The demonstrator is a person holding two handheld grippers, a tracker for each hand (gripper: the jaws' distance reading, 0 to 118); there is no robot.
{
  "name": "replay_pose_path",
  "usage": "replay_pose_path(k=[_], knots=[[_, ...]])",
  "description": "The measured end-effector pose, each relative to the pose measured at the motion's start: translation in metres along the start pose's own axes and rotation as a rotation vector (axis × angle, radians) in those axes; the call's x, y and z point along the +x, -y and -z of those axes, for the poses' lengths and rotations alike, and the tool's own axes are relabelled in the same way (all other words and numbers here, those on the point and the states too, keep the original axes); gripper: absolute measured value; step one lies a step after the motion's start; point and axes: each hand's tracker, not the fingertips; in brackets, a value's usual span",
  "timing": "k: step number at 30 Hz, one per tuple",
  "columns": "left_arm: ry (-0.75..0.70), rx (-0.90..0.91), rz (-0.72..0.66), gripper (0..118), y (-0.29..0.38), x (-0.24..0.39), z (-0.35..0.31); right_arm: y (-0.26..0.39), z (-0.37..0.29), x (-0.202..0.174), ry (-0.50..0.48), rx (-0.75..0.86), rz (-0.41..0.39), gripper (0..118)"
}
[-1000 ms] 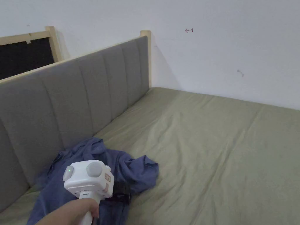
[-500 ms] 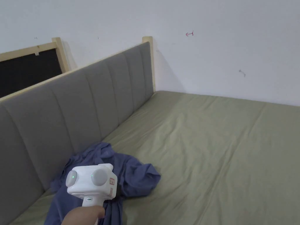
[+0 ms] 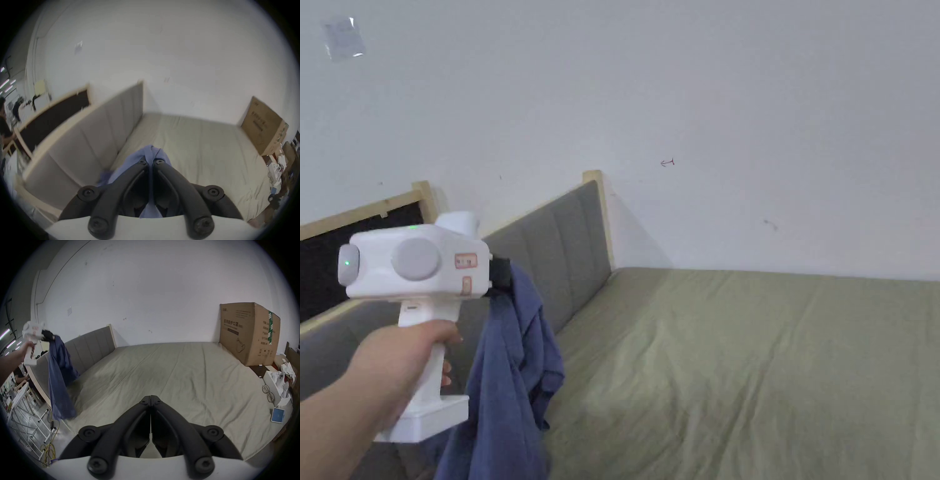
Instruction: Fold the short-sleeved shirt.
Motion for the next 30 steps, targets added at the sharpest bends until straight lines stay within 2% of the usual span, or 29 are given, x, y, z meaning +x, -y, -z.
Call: replay_pose_path(k=[3, 6, 10, 13, 16, 18, 19, 24, 26, 27, 28, 29, 30], knots=[[0.067, 0.13, 0.069, 1, -0.057, 0.052, -0.064, -0.005, -0.02, 0.011, 0.013, 0.041, 0.029, 0], [0.239, 0.172, 0.117, 1, -0.098, 0.106, -0.11, -0.011, -0.038, 0.021, 0.035, 0.084, 0.044, 0], [0.43, 0.179, 0.261, 1, -0.11, 0.193, -0.154, -0.016, -0.06, 0.039, 0.07, 0.132, 0.063, 0], [0.504, 0.09, 0.365, 1, -0.095, 0.263, -0.16, -0.016, -0.072, 0.055, 0.106, 0.151, 0.082, 0], [0.562, -0.027, 0.452, 1, -0.054, 0.325, -0.131, -0.016, -0.084, 0.072, 0.144, 0.184, 0.121, 0], [0.591, -0.145, 0.441, 2, -0.016, 0.358, -0.089, -0.012, -0.091, 0.083, 0.169, 0.187, 0.142, 0], [0.608, -0.222, 0.423, 1, 0.01, 0.374, -0.066, -0.01, -0.094, 0.089, 0.202, 0.21, 0.121, 0], [0.67, -0.636, 0.283, 2, 0.166, 0.422, 0.063, 0.008, -0.099, 0.106, 0.279, 0.138, 0.152, 0], [0.642, -0.811, 0.193, 3, 0.228, 0.427, 0.1, 0.017, -0.098, 0.111, 0.288, 0.106, 0.166, 0], [0.622, -0.878, 0.138, 4, 0.254, 0.424, 0.116, 0.02, -0.098, 0.112, 0.256, 0.093, 0.194, 0], [0.611, -0.921, 0.098, 9, 0.275, 0.42, 0.128, 0.024, -0.095, 0.114, 0.262, 0.076, 0.196, 0], [0.601, -0.948, 0.078, 30, 0.289, 0.417, 0.136, 0.028, -0.094, 0.116, 0.265, 0.061, 0.198, 0], [0.6, -0.939, 0.034, 66, 0.302, 0.414, 0.131, 0.029, -0.094, 0.115, 0.265, 0.046, 0.198, 0]])
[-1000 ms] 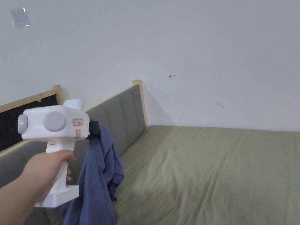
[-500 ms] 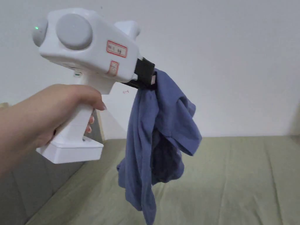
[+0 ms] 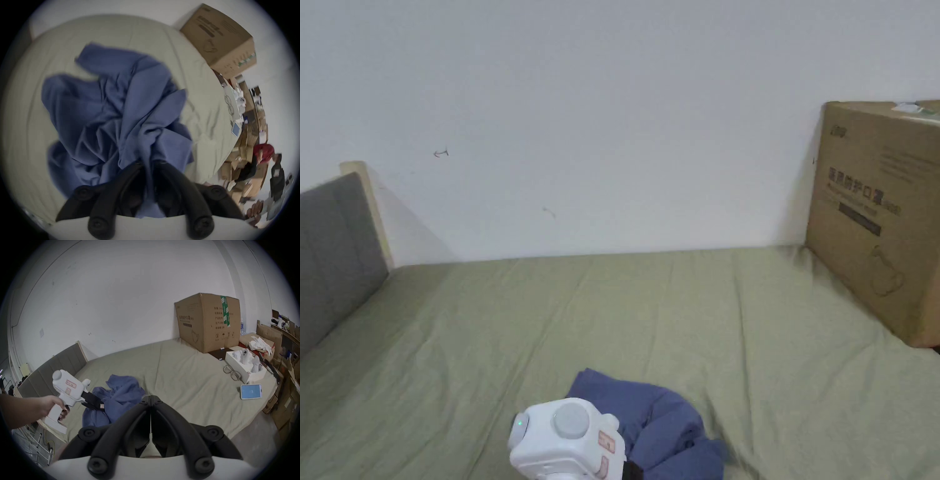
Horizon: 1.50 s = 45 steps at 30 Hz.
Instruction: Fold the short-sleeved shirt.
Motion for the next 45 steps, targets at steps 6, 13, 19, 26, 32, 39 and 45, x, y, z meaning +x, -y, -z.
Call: replay_pose_path(k=[6, 13, 19, 26, 32, 39, 45], knots=[[0.062, 0.03, -0.087, 104, 0.005, -0.02, -0.011, 0.023, 0.025, 0.014, -0.018, -0.064, -0.013, 0], [0.074, 0.348, -0.024, 104, 0.018, -0.017, -0.147, 0.007, 0.027, -0.005, -0.07, -0.012, -0.046, 0], [-0.068, 0.944, 0.156, 90, 0.122, -0.008, -0.261, -0.013, 0.01, -0.028, -0.101, 0.158, -0.117, 0], [-0.351, 1.309, 0.177, 0, 0.234, 0.002, -0.259, -0.001, -0.016, -0.054, -0.057, 0.404, -0.116, 0], [-0.441, 1.297, 0.109, 0, 0.269, -0.001, -0.234, 0.019, -0.031, -0.059, 0.003, 0.467, -0.164, 0], [-0.414, 1.251, 0.112, 0, 0.266, -0.007, -0.228, 0.015, -0.024, -0.046, 0.011, 0.413, -0.159, 0], [-0.327, 1.144, 0.13, 0, 0.199, -0.009, -0.244, 0.011, -0.013, -0.038, -0.002, 0.347, -0.135, 0]])
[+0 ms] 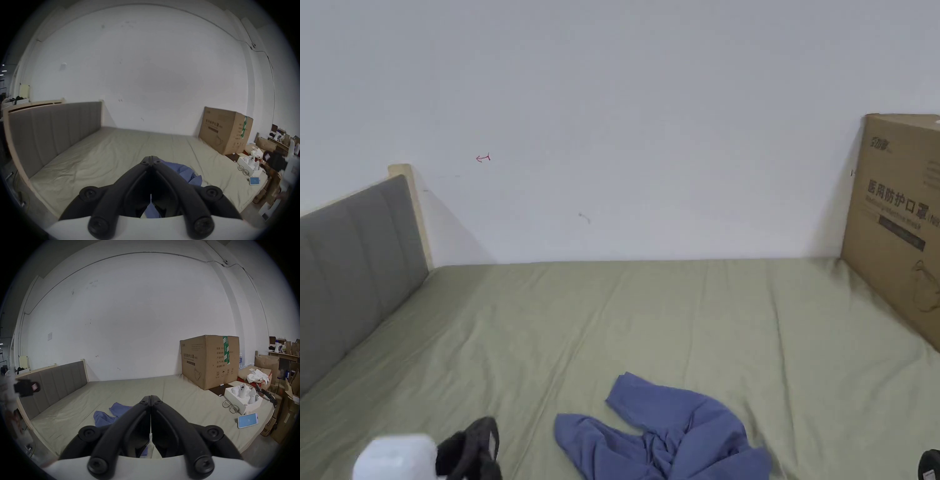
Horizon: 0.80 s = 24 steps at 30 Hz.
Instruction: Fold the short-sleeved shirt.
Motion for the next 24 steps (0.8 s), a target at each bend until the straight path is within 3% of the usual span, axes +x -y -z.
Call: replay_pose_path(k=[5, 7, 9, 10, 11, 12, 16, 20, 24], knots=[[0.129, -0.492, -0.116, 0, -0.026, -0.038, 0.171, 0.005, 0.02, 0.005, -0.027, -0.061, -0.014, 0], [0.087, -0.619, -0.07, 1, -0.009, -0.049, 0.235, 0.01, 0.034, 0.008, -0.023, -0.089, -0.027, 0], [0.041, -0.692, -0.035, 24, 0.011, -0.061, 0.289, 0.008, 0.047, -0.002, -0.023, -0.124, -0.029, 0], [0.013, -0.73, -0.024, 47, 0.02, -0.066, 0.31, 0.01, 0.053, -0.002, -0.025, -0.142, -0.029, 0], [0.016, -0.758, -0.033, 88, 0.034, -0.068, 0.33, 0.014, 0.062, -0.002, -0.022, -0.162, -0.034, 0], [0.02, -0.795, -0.015, 104, 0.046, -0.069, 0.351, 0.016, 0.07, -0.003, -0.017, -0.182, -0.039, 0], [-0.009, -0.852, 0.066, 104, 0.084, -0.071, 0.406, 0.028, 0.1, -0.009, -0.022, -0.252, -0.037, 0], [-0.006, -0.892, 0.063, 104, 0.113, -0.072, 0.446, 0.043, 0.124, -0.013, -0.039, -0.349, -0.024, 0], [-0.013, -0.964, 0.131, 114, 0.143, -0.065, 0.459, 0.056, 0.138, -0.019, -0.059, -0.412, -0.019, 0]])
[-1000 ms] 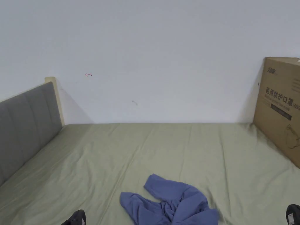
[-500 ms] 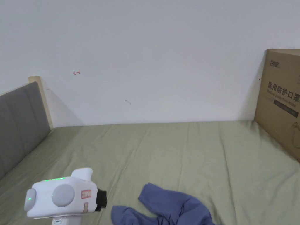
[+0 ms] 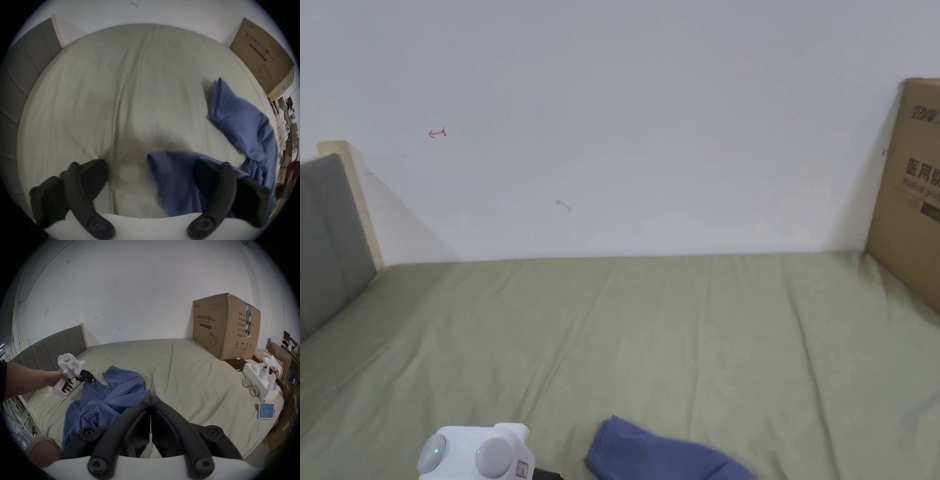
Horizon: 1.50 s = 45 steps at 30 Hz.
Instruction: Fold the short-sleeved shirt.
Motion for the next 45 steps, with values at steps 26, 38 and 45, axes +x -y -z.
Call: replay_pose_path(k=[26, 38, 45], knots=[[0.176, 0.451, -0.176, 3, 0.152, -0.004, -0.143, -0.134, 0.358, -0.033, -0.175, -0.717, -0.119, 112], [0.209, 0.421, -0.253, 3, 0.184, -0.011, -0.139, -0.09, 0.424, -0.063, -0.139, -0.79, -0.273, 79], [0.261, 0.404, -0.291, 3, 0.191, -0.019, -0.156, -0.11, 0.348, -0.049, -0.267, -0.696, -0.177, 2]])
